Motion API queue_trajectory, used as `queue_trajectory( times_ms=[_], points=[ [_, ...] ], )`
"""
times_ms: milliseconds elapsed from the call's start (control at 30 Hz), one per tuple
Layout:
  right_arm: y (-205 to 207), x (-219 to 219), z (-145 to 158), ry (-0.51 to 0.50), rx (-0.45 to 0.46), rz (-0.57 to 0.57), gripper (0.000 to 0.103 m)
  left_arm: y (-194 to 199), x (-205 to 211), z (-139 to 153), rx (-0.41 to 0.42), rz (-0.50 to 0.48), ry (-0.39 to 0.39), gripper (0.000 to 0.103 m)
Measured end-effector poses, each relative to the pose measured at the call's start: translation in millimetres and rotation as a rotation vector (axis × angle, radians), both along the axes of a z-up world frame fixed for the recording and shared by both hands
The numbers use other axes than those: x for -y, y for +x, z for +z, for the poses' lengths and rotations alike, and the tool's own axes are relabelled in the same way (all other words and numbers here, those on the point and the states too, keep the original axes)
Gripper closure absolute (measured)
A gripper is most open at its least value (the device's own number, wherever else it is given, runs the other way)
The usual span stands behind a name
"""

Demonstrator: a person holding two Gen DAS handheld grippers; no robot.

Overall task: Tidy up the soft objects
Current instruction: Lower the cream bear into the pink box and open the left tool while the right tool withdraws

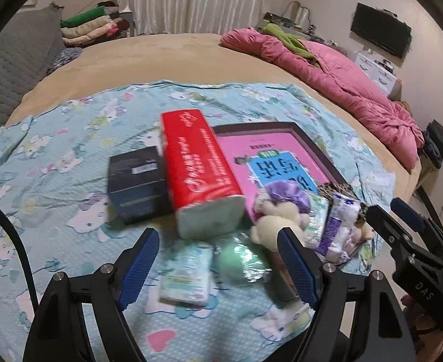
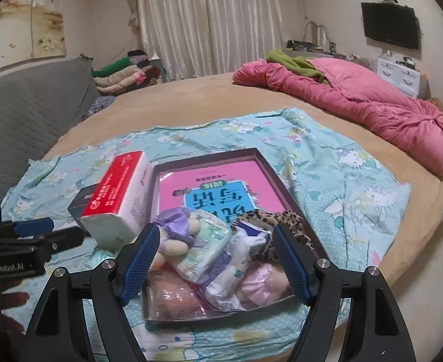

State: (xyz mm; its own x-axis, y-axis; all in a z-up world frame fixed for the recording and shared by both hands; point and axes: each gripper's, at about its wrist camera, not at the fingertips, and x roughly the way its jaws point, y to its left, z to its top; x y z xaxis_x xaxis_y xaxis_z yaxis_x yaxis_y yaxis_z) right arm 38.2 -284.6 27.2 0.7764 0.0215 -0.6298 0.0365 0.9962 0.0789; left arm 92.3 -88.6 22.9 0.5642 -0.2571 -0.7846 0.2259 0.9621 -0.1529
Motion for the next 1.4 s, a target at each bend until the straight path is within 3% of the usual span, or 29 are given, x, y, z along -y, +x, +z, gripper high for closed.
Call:
queue_trajectory(
  times_ms=[300,533,867,1400],
  points=[
    [-1,-27,5,-0.005,-0.007,0.075,0.025,8,-48,-2,-0.023,0.091,0.001,0.023],
    [-3,-59,0,-0.022,-0.044,0.181,0.025,9,-62,-18,-0.072,0.102,0.016,0.023],
    [-2,-90,-20,-0.042,-0.145,0.293,0.025,8,-49,-41,-0.134,0.06,0.068,0.023],
    [6,-96,-47,-0.073,-0.256,0.338,0.025,13,-26,-79,-0.211,0.014,0.101,0.023]
  ],
)
